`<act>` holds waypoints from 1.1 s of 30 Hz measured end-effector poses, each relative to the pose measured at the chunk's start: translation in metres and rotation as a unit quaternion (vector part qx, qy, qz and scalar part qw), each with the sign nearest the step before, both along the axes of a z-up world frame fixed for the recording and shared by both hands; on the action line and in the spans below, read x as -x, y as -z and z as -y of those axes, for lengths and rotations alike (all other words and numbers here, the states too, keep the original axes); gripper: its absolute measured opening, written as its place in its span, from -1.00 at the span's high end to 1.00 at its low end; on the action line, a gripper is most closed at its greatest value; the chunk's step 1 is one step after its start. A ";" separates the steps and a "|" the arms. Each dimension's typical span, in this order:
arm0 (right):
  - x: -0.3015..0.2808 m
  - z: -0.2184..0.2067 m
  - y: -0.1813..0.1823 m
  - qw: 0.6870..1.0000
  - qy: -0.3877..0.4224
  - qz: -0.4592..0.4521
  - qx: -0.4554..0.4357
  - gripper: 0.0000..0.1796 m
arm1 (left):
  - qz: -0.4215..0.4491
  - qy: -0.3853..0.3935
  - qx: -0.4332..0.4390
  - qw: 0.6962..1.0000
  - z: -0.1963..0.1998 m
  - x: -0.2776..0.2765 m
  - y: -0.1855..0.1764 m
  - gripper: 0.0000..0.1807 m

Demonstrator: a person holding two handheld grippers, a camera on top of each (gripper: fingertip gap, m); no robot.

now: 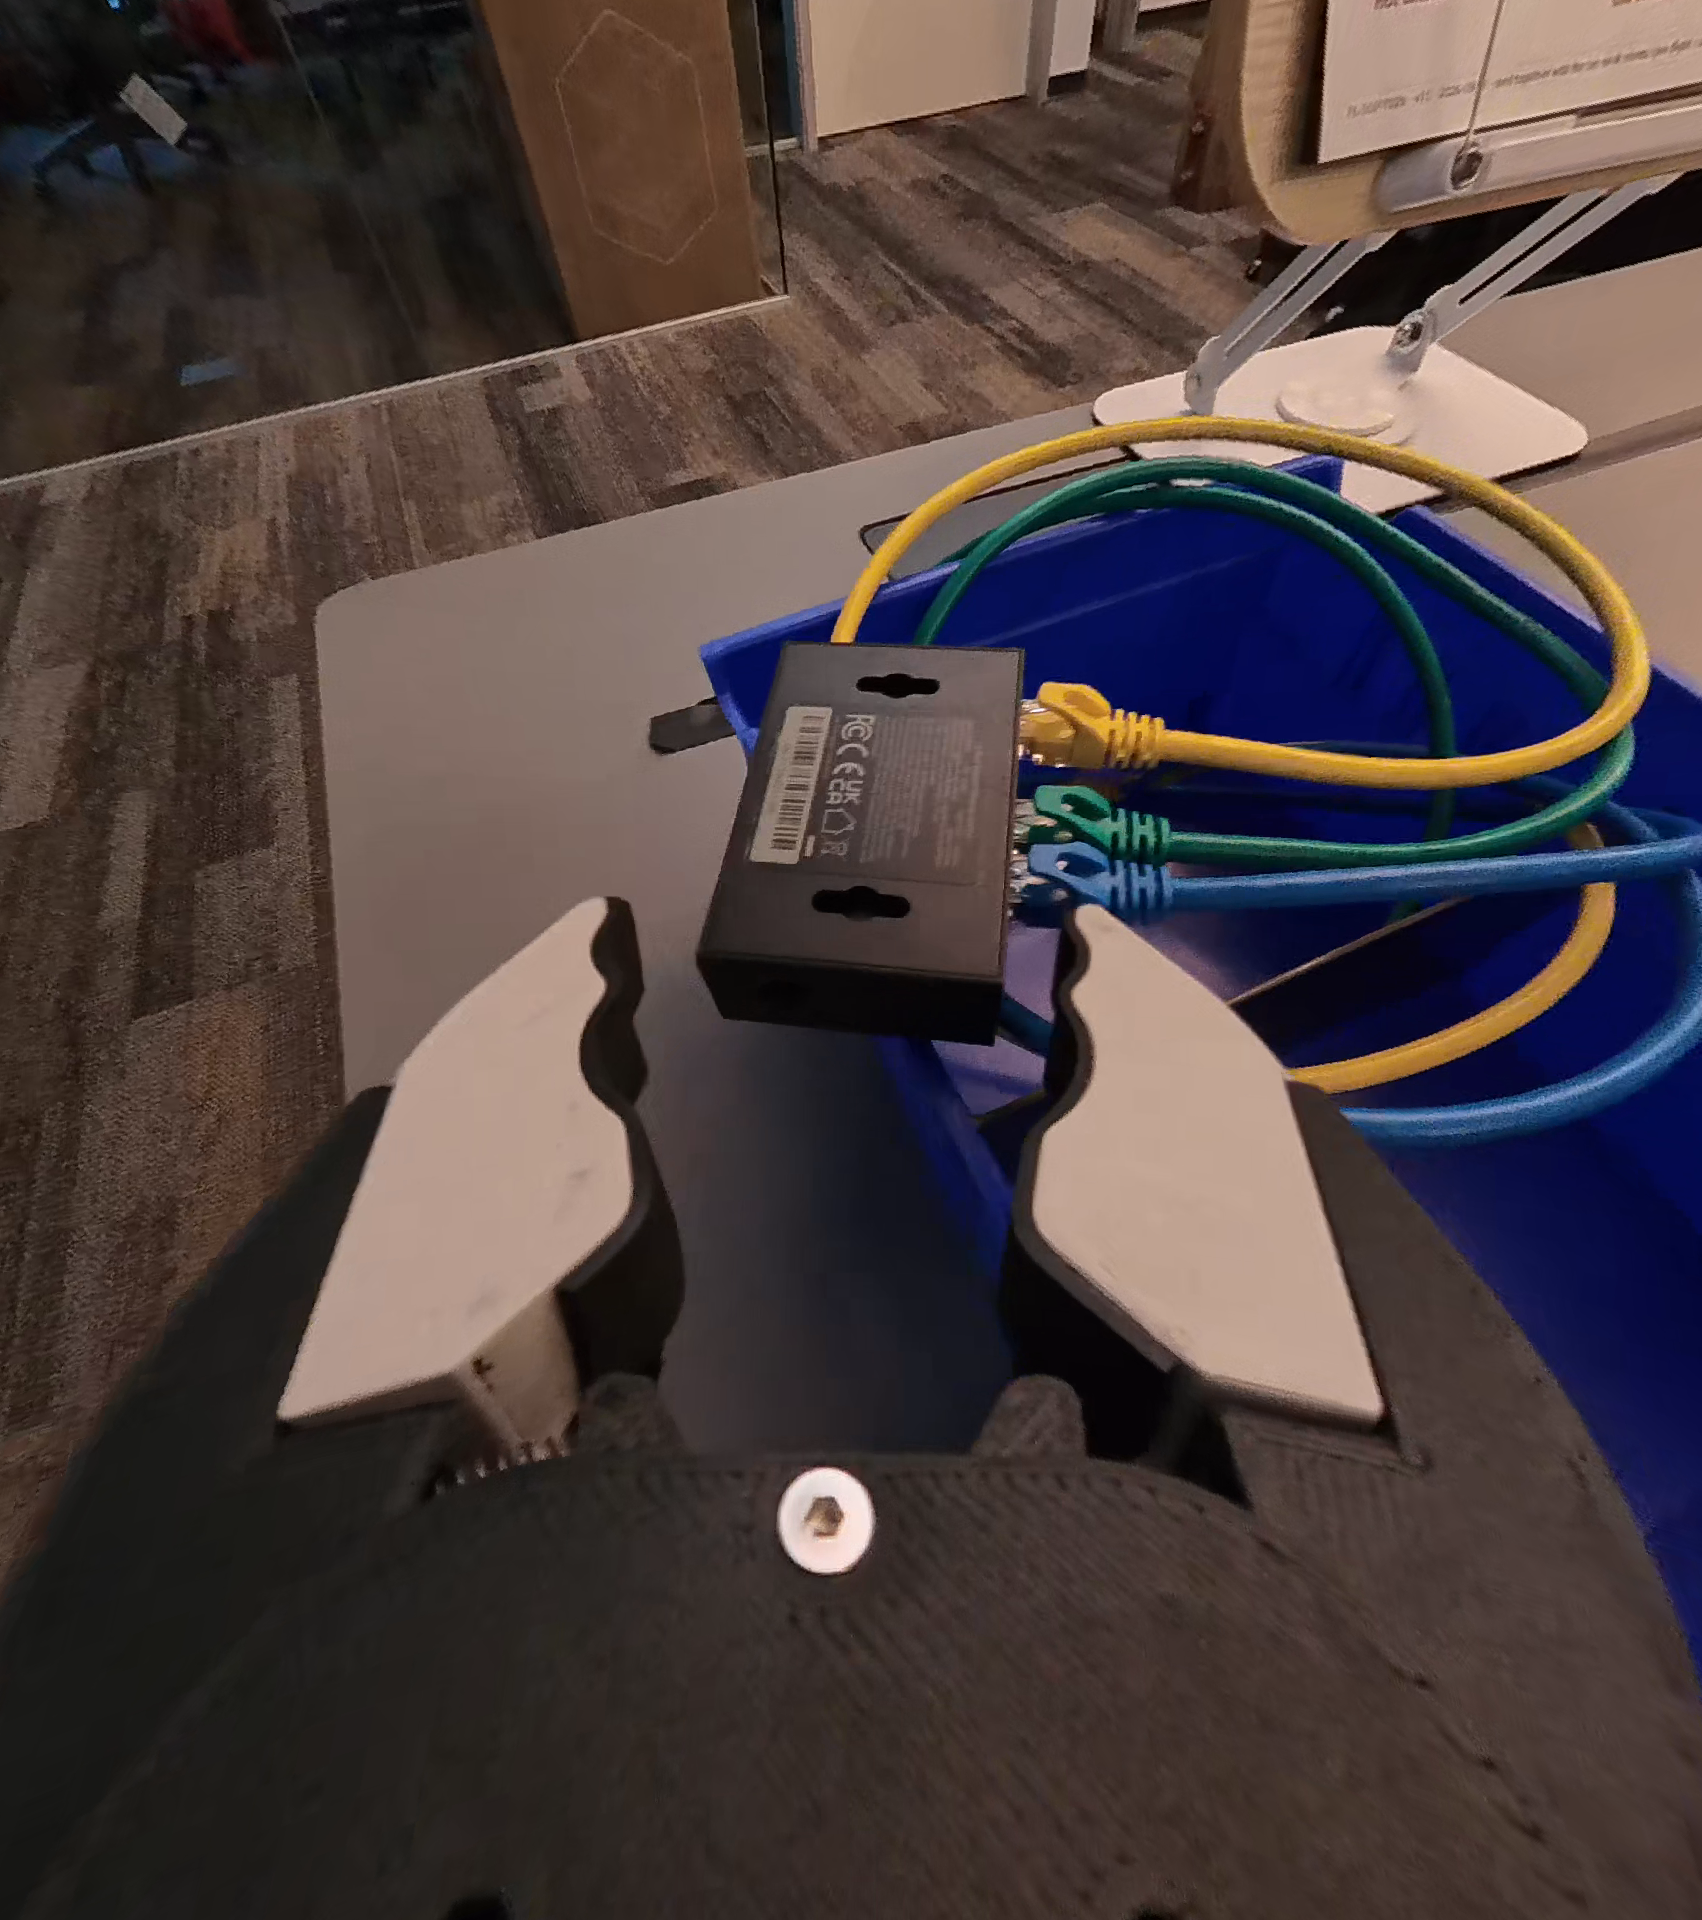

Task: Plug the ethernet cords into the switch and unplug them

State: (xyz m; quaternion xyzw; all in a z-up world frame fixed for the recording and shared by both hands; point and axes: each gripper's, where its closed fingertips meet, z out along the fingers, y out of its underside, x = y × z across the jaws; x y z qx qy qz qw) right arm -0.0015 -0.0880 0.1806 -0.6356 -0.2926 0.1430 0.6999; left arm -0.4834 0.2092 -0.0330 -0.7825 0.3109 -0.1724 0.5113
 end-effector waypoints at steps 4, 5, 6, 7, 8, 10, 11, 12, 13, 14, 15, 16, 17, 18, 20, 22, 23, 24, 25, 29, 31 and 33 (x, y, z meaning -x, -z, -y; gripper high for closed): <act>-0.002 -0.003 0.002 1.000 0.001 -0.008 0.007 0.50 | 0.046 0.045 0.016 0.998 0.002 -0.013 -0.002 0.16; -0.003 -0.004 0.003 1.000 0.002 -0.008 0.009 0.50 | 0.046 0.050 0.017 0.998 0.002 -0.017 -0.002 0.13; -0.003 -0.005 0.003 1.000 0.003 -0.009 0.011 0.50 | 0.033 0.044 0.014 0.998 0.001 -0.018 0.000 0.12; -0.004 -0.007 0.004 1.000 0.005 -0.010 0.013 0.50 | 0.021 0.041 0.009 0.999 0.001 -0.019 0.000 0.12; -0.005 -0.008 0.005 1.000 0.005 -0.011 0.016 0.50 | 0.012 0.038 0.006 0.999 0.001 -0.019 -0.001 0.13; -0.006 -0.009 0.007 1.000 0.006 -0.012 0.024 0.50 | 0.001 0.032 0.001 0.999 0.003 -0.016 -0.002 0.14; -0.006 -0.009 0.008 1.000 0.006 -0.011 0.027 0.50 | -0.003 0.025 -0.001 1.000 0.002 -0.013 -0.003 0.14; -0.007 -0.009 0.009 1.000 0.008 -0.009 0.028 0.50 | -0.009 0.017 0.000 1.000 0.001 -0.009 -0.002 0.13; -0.008 -0.010 0.010 1.000 0.010 -0.007 0.028 0.51 | -0.013 0.011 0.004 1.000 0.001 -0.007 0.000 0.10; -0.008 -0.010 0.010 1.000 0.012 -0.007 0.028 0.51 | -0.017 0.007 0.011 1.000 0.000 -0.005 0.002 0.09; -0.009 -0.010 0.010 0.999 0.012 -0.009 0.029 0.51 | -0.022 0.002 0.018 1.000 -0.001 -0.003 0.006 0.08; -0.008 -0.011 0.011 0.999 0.010 -0.010 0.031 0.51 | -0.028 -0.001 0.026 0.999 -0.002 -0.003 0.010 0.04; -0.008 -0.011 0.011 0.999 0.008 -0.010 0.032 0.51 | -0.034 -0.001 0.034 0.999 -0.003 -0.003 0.014 0.02; -0.009 -0.012 0.012 0.999 0.010 -0.010 0.033 0.51 | -0.039 0.000 0.039 0.998 -0.004 -0.005 0.017 0.03; -0.010 -0.013 0.013 0.999 0.015 -0.007 0.035 0.51 | -0.046 0.006 0.041 0.998 -0.005 -0.008 0.019 0.11; -0.011 -0.014 0.014 0.999 0.016 -0.006 0.036 0.51 | -0.048 0.012 0.034 0.998 -0.004 -0.011 0.016 0.23; -0.011 -0.014 0.014 0.999 0.016 -0.006 0.036 0.51 | -0.050 0.012 0.030 0.998 -0.004 -0.011 0.015 0.25; -0.011 -0.014 0.014 0.999 0.016 -0.006 0.036 0.51 | -0.048 0.015 0.028 0.998 -0.004 -0.012 0.014 0.28; -0.012 -0.014 0.014 0.999 0.016 -0.006 0.036 0.52 | -0.044 0.020 0.026 0.998 -0.003 -0.013 0.014 0.32; -0.012 -0.016 0.017 0.999 0.016 -0.006 0.040 0.52 | -0.029 0.022 0.034 0.999 -0.002 -0.012 0.008 0.32; -0.013 -0.019 0.019 0.999 0.017 -0.005 0.045 0.52 | -0.035 0.006 0.024 0.999 -0.001 -0.008 -0.002 0.32; -0.013 -0.021 0.022 0.999 0.017 -0.003 0.050 0.52 | -0.048 -0.012 0.000 0.999 0.001 -0.003 -0.017 0.32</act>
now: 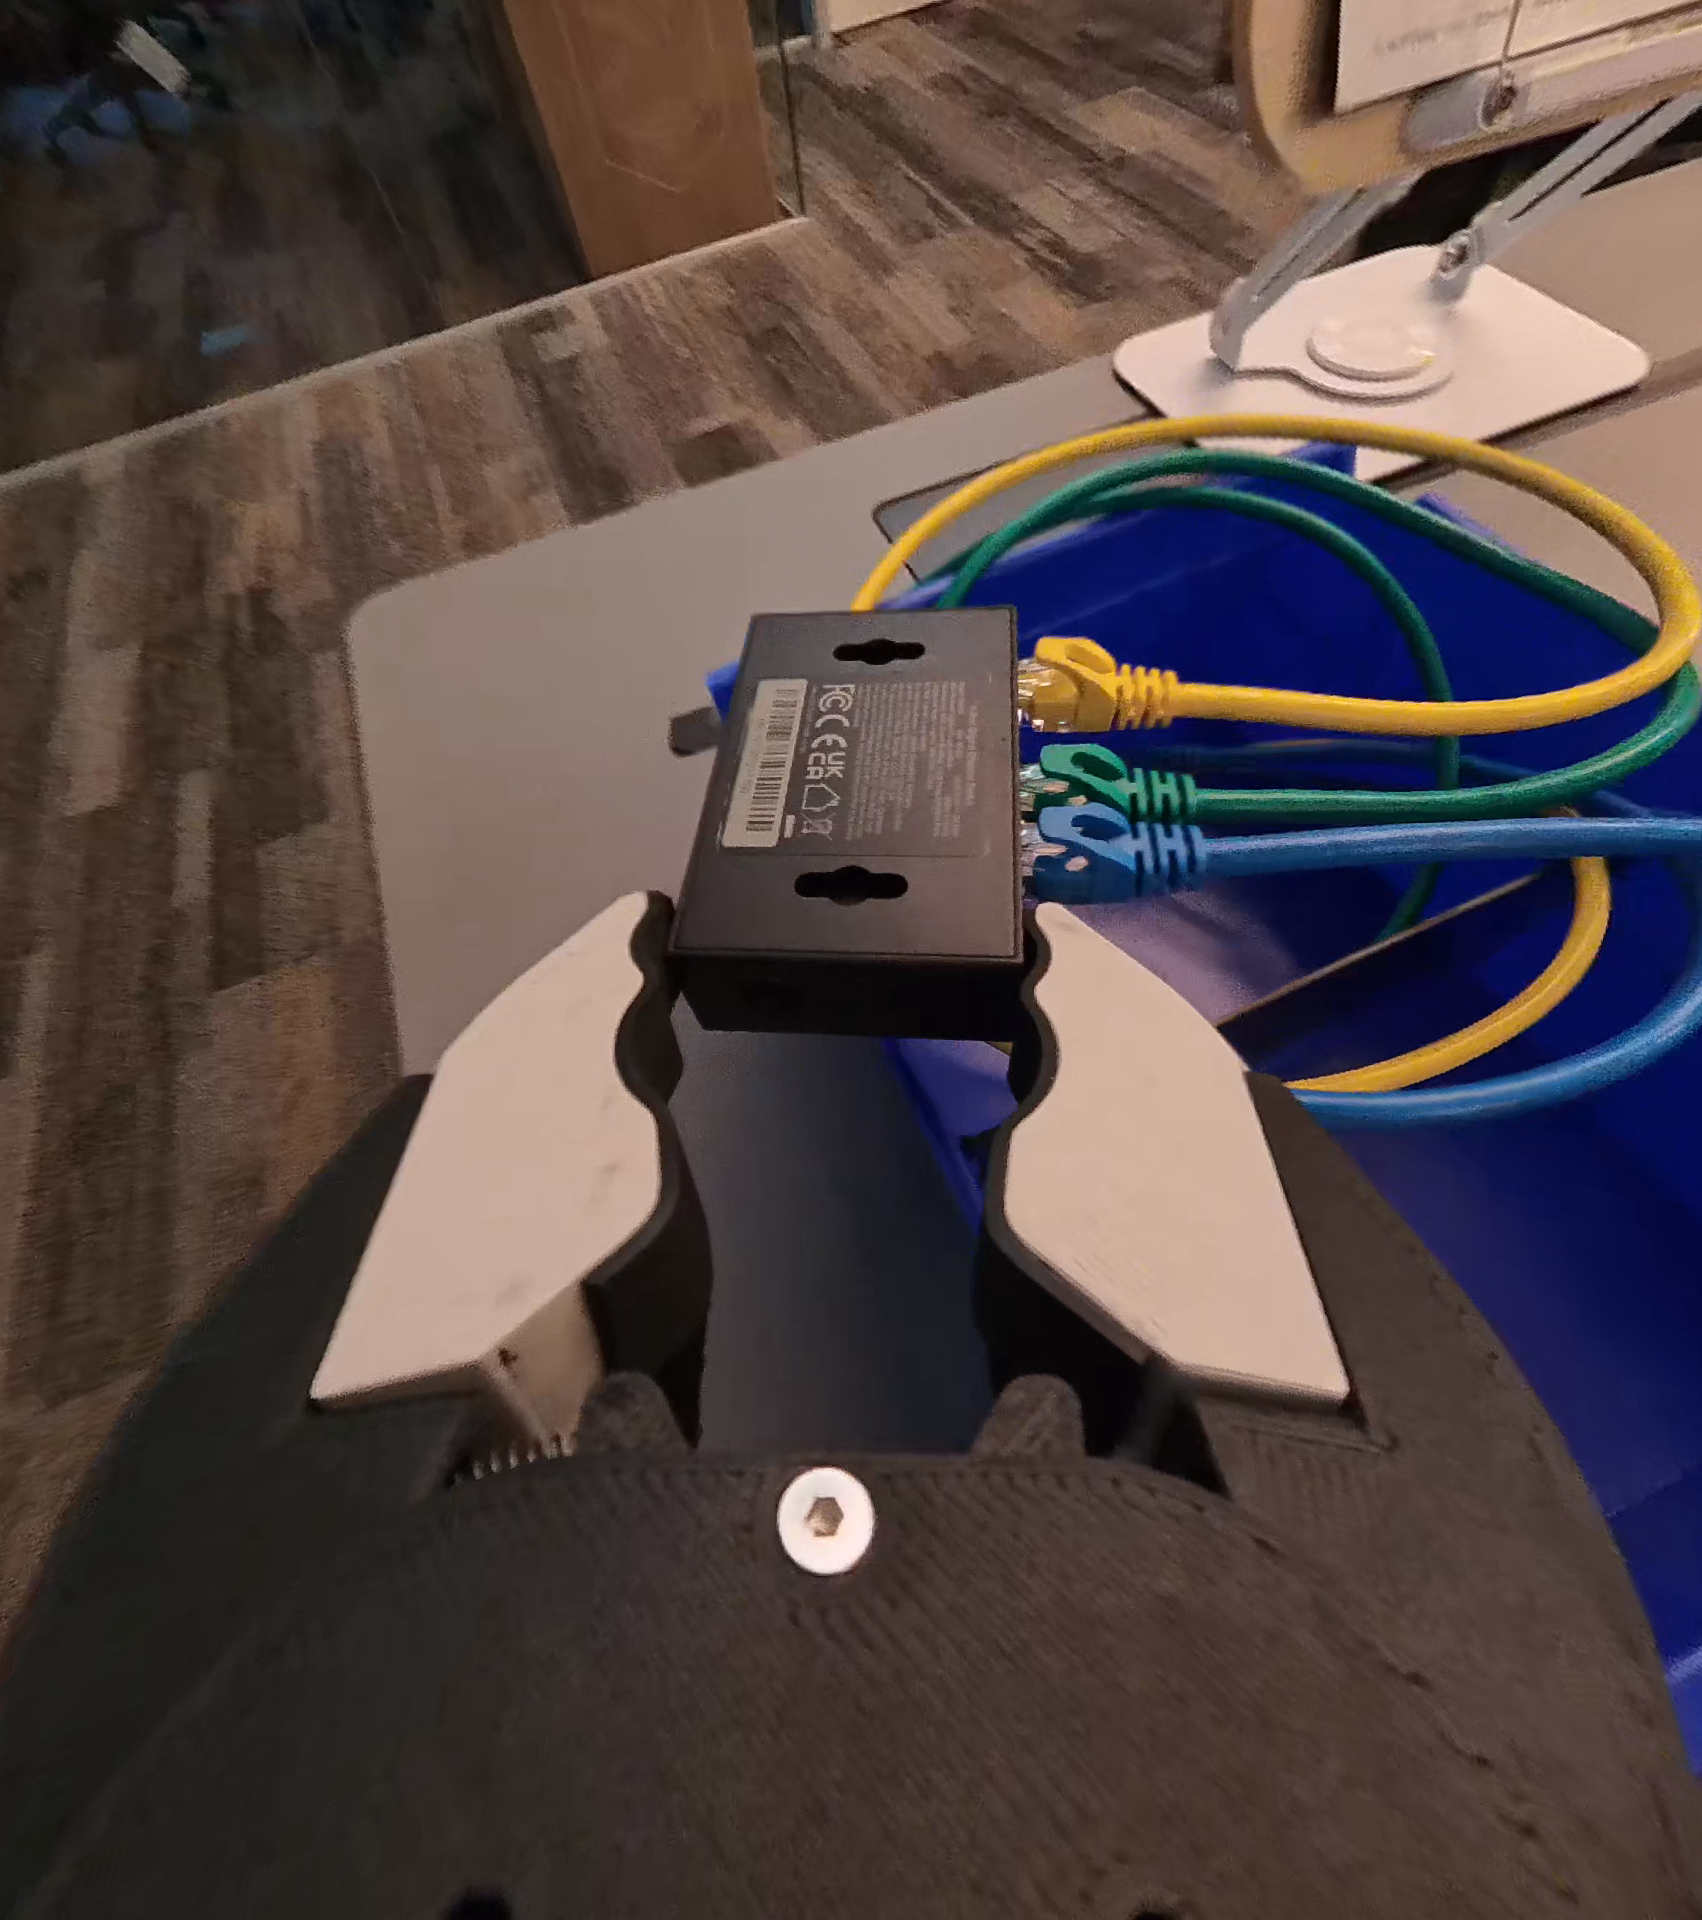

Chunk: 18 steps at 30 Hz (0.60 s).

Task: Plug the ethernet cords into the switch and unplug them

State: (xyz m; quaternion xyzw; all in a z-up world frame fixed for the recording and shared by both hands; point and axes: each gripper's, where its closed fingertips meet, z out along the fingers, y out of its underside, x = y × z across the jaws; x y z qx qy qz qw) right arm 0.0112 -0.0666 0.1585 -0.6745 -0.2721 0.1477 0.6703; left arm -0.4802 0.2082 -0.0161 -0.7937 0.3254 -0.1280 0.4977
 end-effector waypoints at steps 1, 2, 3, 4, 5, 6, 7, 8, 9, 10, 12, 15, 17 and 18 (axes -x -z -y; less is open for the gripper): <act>0.000 -0.002 0.002 1.000 0.000 0.001 0.002 0.52 | -0.007 -0.009 -0.009 1.000 0.002 0.001 -0.008 0.32; 0.001 -0.003 0.003 1.000 0.000 0.003 0.005 0.52 | -0.016 -0.018 -0.015 1.000 0.005 0.002 -0.016 0.32; 0.002 -0.005 0.005 1.000 0.000 0.004 0.008 0.53 | -0.032 -0.028 -0.022 0.999 0.008 0.003 -0.023 0.32; 0.003 -0.007 0.006 1.000 -0.001 0.004 0.010 0.53 | -0.053 -0.041 -0.035 0.997 0.011 0.004 -0.031 0.32; 0.005 -0.008 0.008 1.000 -0.003 0.005 0.014 0.53 | -0.073 -0.052 -0.051 0.995 0.014 0.003 -0.041 0.32; 0.008 -0.010 0.011 1.000 -0.004 0.008 0.017 0.53 | -0.085 -0.062 -0.070 0.992 0.017 0.001 -0.052 0.32; 0.010 -0.013 0.014 1.000 -0.003 0.013 0.021 0.53 | -0.092 -0.069 -0.092 0.989 0.020 -0.003 -0.065 0.32; 0.012 -0.015 0.016 1.000 -0.002 0.020 0.023 0.53 | -0.096 -0.077 -0.112 0.986 0.024 -0.008 -0.079 0.32; 0.015 -0.017 0.019 0.999 -0.002 0.027 0.025 0.53 | -0.100 -0.088 -0.128 0.983 0.028 -0.011 -0.091 0.32; 0.018 -0.019 0.022 0.999 -0.004 0.033 0.028 0.53 | -0.106 -0.100 -0.145 0.979 0.033 -0.014 -0.102 0.32; 0.024 -0.021 0.026 0.998 -0.007 0.045 0.031 0.52 | -0.124 -0.118 -0.173 0.970 0.042 -0.020 -0.120 0.32; 0.032 -0.022 0.027 0.998 -0.017 0.052 0.026 0.52 | -0.133 -0.145 -0.209 0.958 0.054 -0.026 -0.143 0.32; 0.037 -0.021 0.026 0.998 -0.028 0.048 0.025 0.52 | -0.103 -0.163 -0.228 0.955 0.062 -0.030 -0.159 0.33; 0.039 -0.020 0.026 0.998 -0.034 0.044 0.025 0.52 | -0.080 -0.169 -0.239 0.953 0.066 -0.031 -0.168 0.33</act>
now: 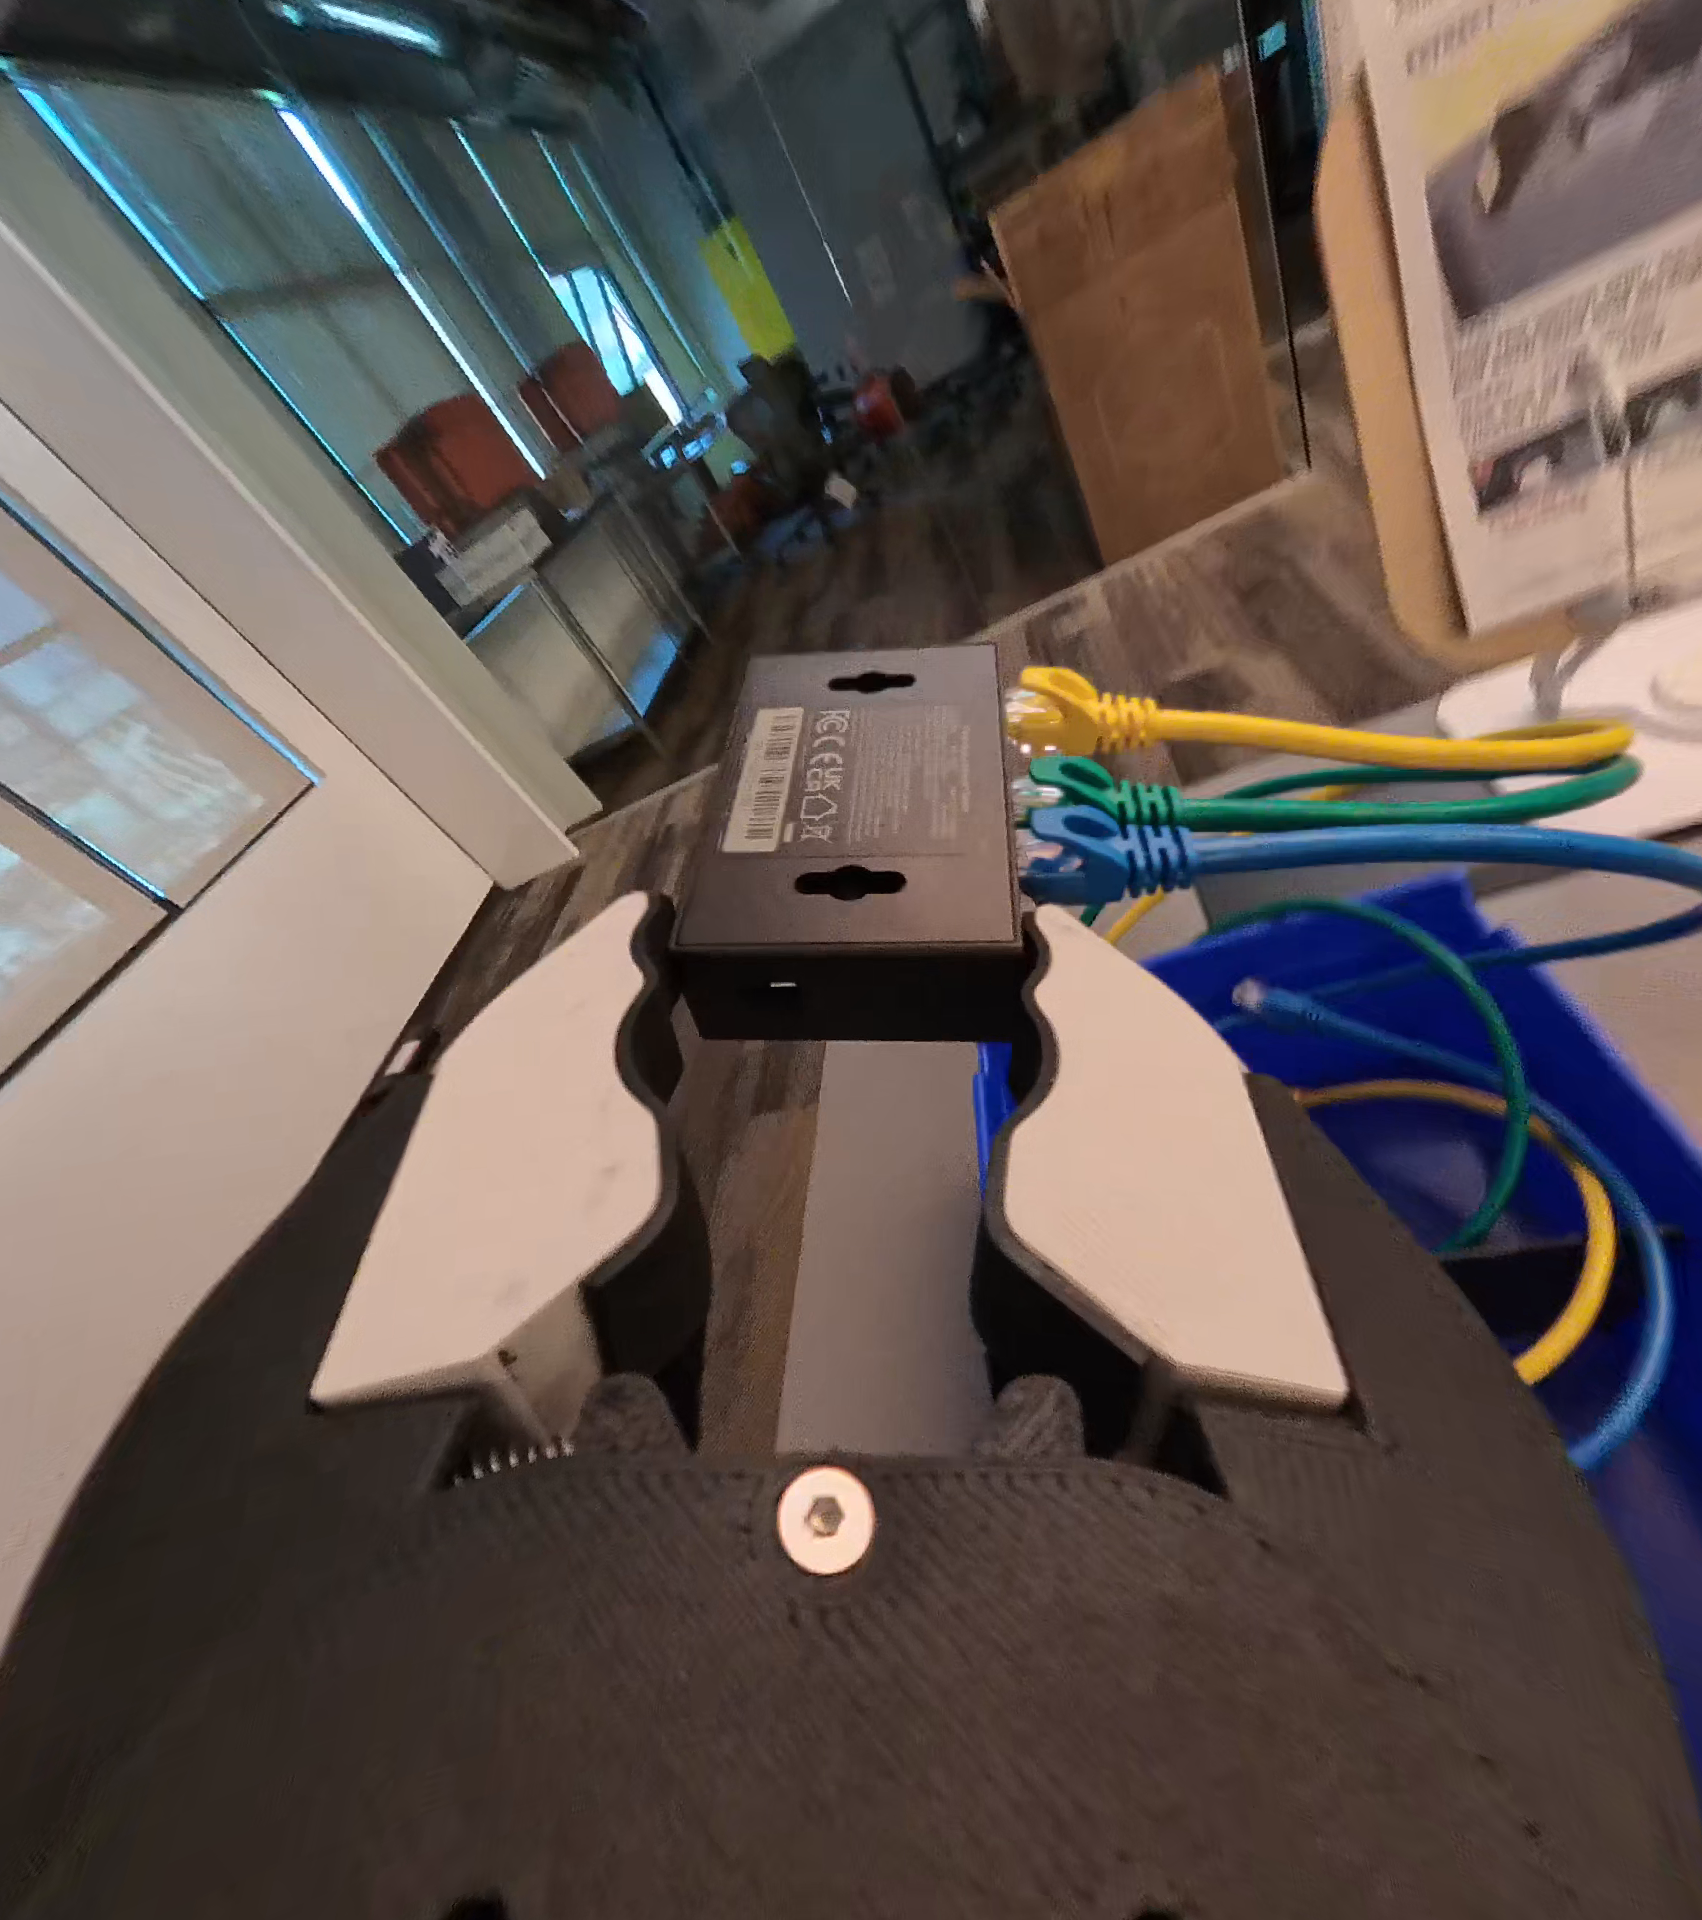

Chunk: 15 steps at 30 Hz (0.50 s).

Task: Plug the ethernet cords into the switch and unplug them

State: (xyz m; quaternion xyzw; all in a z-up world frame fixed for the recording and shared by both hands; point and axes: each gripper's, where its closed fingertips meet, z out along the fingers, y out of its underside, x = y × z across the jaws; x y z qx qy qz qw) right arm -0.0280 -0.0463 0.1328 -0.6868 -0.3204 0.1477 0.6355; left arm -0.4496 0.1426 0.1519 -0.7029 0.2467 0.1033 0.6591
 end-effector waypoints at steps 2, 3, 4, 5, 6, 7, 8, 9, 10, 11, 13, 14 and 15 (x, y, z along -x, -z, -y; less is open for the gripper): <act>0.002 0.001 -0.001 1.000 -0.006 -0.002 -0.001 0.52 | 0.045 0.005 -0.032 0.998 0.007 -0.001 -0.017 0.32; 0.001 0.002 -0.002 1.000 -0.005 0.000 -0.005 0.52 | 0.062 0.012 -0.041 0.997 0.009 -0.003 -0.024 0.32; 0.000 0.001 -0.002 1.000 -0.003 0.002 -0.008 0.52 | 0.073 0.019 -0.046 0.996 0.011 -0.005 -0.030 0.32; -0.001 0.001 -0.003 1.000 -0.001 0.002 -0.009 0.52 | 0.086 0.021 -0.052 0.995 0.012 -0.006 -0.039 0.33; -0.001 0.000 -0.003 1.000 -0.002 0.000 -0.009 0.52 | 0.099 0.024 -0.056 0.993 0.012 -0.008 -0.049 0.32; -0.002 0.000 -0.003 1.000 -0.003 -0.002 -0.008 0.52 | 0.105 0.034 -0.058 0.992 0.011 -0.011 -0.061 0.32; -0.003 0.000 -0.004 1.000 -0.004 -0.004 -0.008 0.52 | 0.111 0.043 -0.059 0.991 0.011 -0.015 -0.073 0.33; -0.004 -0.001 -0.004 1.000 -0.003 -0.008 -0.008 0.52 | 0.115 0.049 -0.062 0.990 0.013 -0.020 -0.086 0.32; -0.006 0.000 -0.005 1.000 -0.003 -0.011 -0.008 0.52 | 0.115 0.057 -0.072 0.989 0.015 -0.026 -0.101 0.32; -0.008 0.000 -0.006 1.000 -0.001 -0.013 -0.009 0.52 | 0.114 0.064 -0.082 0.988 0.019 -0.033 -0.115 0.32; -0.014 0.002 -0.011 1.000 0.005 -0.022 -0.017 0.52 | 0.118 0.082 -0.098 0.985 0.027 -0.050 -0.139 0.33; -0.016 0.004 -0.014 0.999 0.005 -0.028 -0.021 0.52 | 0.127 0.097 -0.105 0.982 0.032 -0.059 -0.151 0.33; -0.018 0.006 -0.018 0.999 0.005 -0.036 -0.026 0.52 | 0.139 0.115 -0.109 0.978 0.036 -0.069 -0.163 0.33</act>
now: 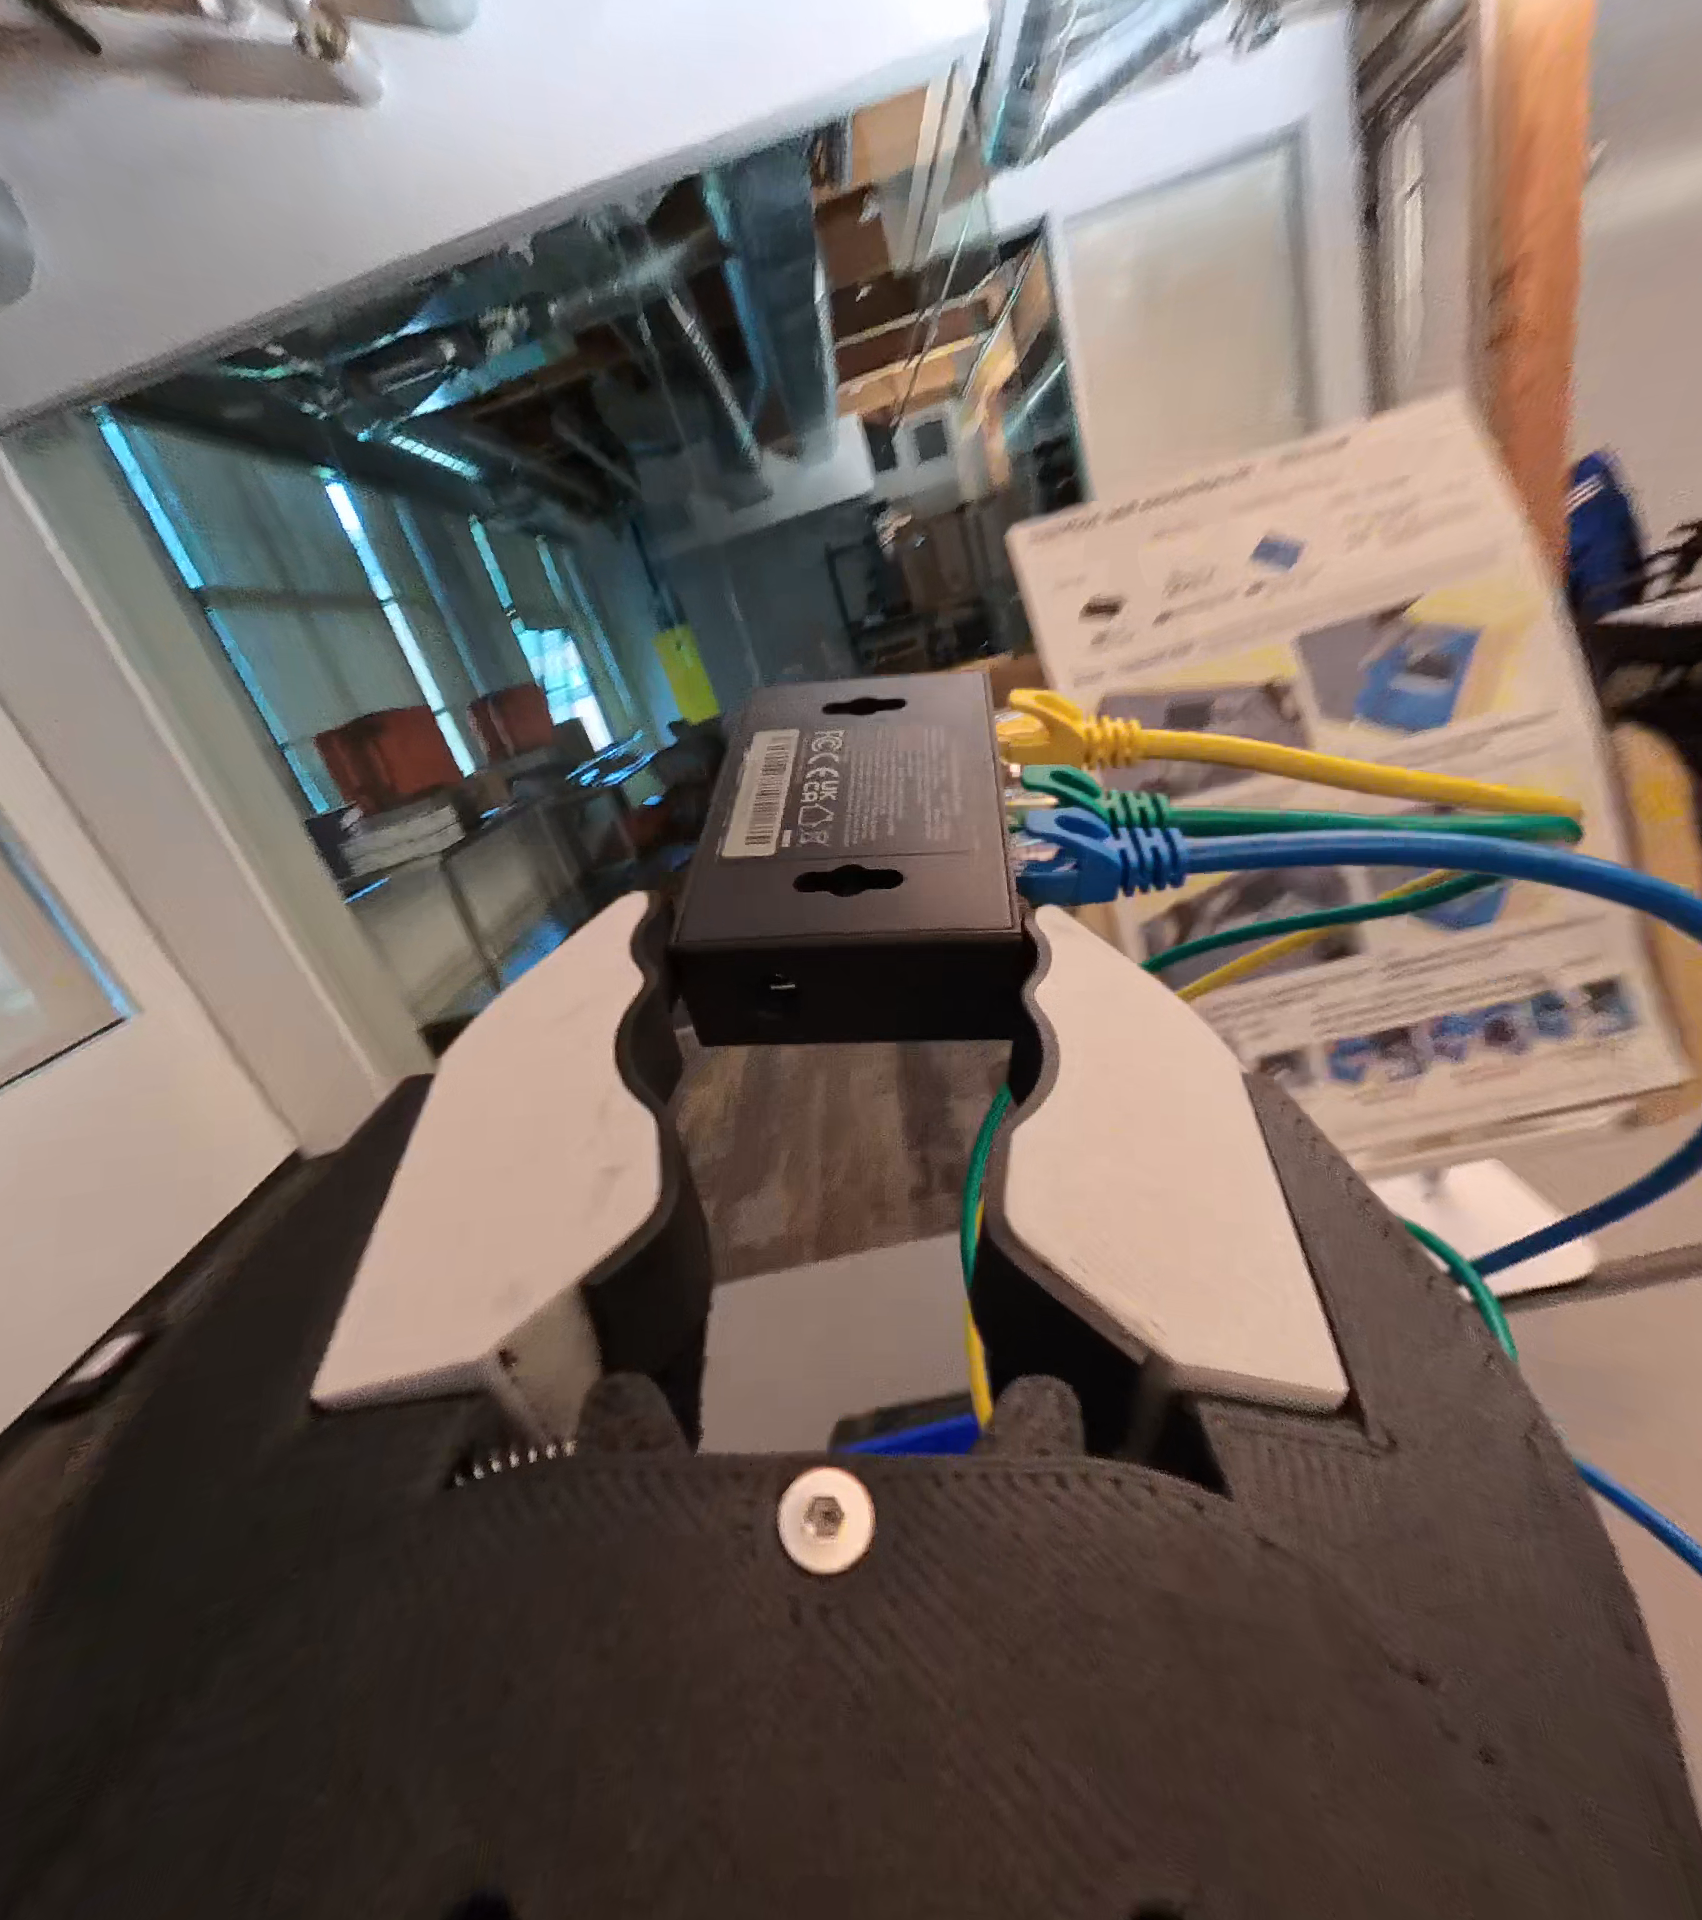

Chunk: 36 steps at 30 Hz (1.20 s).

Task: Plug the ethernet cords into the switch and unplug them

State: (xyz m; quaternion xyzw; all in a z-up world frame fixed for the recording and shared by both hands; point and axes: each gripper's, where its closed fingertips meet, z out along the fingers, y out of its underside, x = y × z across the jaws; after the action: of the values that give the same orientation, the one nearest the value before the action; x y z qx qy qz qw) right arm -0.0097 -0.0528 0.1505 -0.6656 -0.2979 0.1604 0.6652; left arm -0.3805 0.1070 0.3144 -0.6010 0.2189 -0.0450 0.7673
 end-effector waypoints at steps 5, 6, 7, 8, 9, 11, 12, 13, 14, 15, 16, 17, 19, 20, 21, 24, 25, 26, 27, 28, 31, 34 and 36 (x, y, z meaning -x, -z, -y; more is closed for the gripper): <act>-0.014 0.008 -0.012 0.999 0.006 -0.032 -0.016 0.53 | 0.026 0.088 0.001 0.996 0.013 -0.048 -0.042 0.33; -0.017 0.010 -0.014 0.999 0.008 -0.035 -0.018 0.53 | 0.021 0.101 0.007 0.995 0.016 -0.058 -0.045 0.33; -0.021 0.011 -0.016 0.999 0.012 -0.037 -0.020 0.53 | 0.014 0.115 0.012 0.993 0.019 -0.069 -0.046 0.32; -0.026 0.012 -0.017 0.999 0.020 -0.038 -0.024 0.53 | 0.008 0.129 0.014 0.992 0.023 -0.081 -0.044 0.32; -0.031 0.013 -0.020 0.998 0.030 -0.038 -0.029 0.53 | 0.003 0.141 0.019 0.990 0.026 -0.093 -0.039 0.33; -0.041 0.016 -0.024 0.997 0.047 -0.043 -0.038 0.53 | -0.012 0.160 0.032 0.987 0.030 -0.120 -0.015 0.32; -0.045 0.018 -0.027 0.996 0.053 -0.050 -0.040 0.53 | -0.017 0.165 0.039 0.985 0.030 -0.132 0.002 0.33; -0.046 0.020 -0.031 0.996 0.054 -0.061 -0.043 0.53 | -0.022 0.169 0.044 0.984 0.031 -0.145 0.021 0.33; -0.044 0.023 -0.034 0.995 0.047 -0.073 -0.044 0.53 | -0.026 0.171 0.048 0.984 0.031 -0.156 0.041 0.33; -0.038 0.026 -0.036 0.995 0.030 -0.085 -0.047 0.52 | -0.030 0.170 0.052 0.984 0.030 -0.167 0.062 0.32; -0.030 0.027 -0.039 0.994 0.014 -0.097 -0.053 0.47 | -0.033 0.167 0.056 0.984 0.029 -0.177 0.082 0.32; -0.020 0.026 -0.039 0.993 -0.002 -0.099 -0.056 0.44 | -0.038 0.164 0.060 0.984 0.028 -0.187 0.102 0.32; 0.002 0.019 -0.032 0.995 -0.015 -0.076 -0.056 0.37 | -0.051 0.169 0.077 0.981 0.027 -0.209 0.143 0.33; 0.012 0.011 -0.026 0.997 -0.008 -0.057 -0.059 0.33 | -0.061 0.175 0.090 0.979 0.026 -0.220 0.163 0.33; 0.021 0.002 -0.019 0.997 0.004 -0.038 -0.063 0.29 | -0.068 0.181 0.103 0.976 0.025 -0.230 0.181 0.32; 0.045 -0.033 0.019 0.998 0.043 0.029 -0.039 0.10 | -0.078 0.202 0.141 0.966 0.020 -0.256 0.222 0.32; 0.050 -0.045 0.037 0.997 0.054 0.053 -0.015 0.06 | -0.079 0.213 0.152 0.962 0.020 -0.263 0.230 0.33; 0.047 -0.059 0.053 0.994 0.084 0.075 0.007 0.06 | -0.078 0.223 0.157 0.959 0.020 -0.269 0.236 0.32; 0.041 -0.071 0.066 0.989 0.115 0.092 0.020 0.06 | -0.081 0.231 0.155 0.957 0.022 -0.274 0.240 0.32; 0.036 -0.080 0.077 0.985 0.135 0.105 0.033 0.07 | -0.089 0.233 0.151 0.956 0.024 -0.278 0.243 0.32; 0.023 -0.093 0.114 0.973 0.149 0.124 0.122 0.16 | -0.106 0.256 0.133 0.952 0.034 -0.290 0.247 0.32; 0.020 -0.089 0.127 0.970 0.120 0.124 0.169 0.77 | -0.119 0.286 0.092 0.946 0.045 -0.298 0.244 0.31; 0.015 -0.088 0.127 0.970 0.119 0.125 0.173 0.86 | -0.103 0.324 0.078 0.937 0.055 -0.299 0.239 0.29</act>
State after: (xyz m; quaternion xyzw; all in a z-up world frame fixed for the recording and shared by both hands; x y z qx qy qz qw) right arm -0.0249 0.0352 0.0239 -0.8160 -0.2650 0.0446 0.5118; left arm -0.0811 0.0518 0.0755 -0.5565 0.4758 -0.2459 0.6352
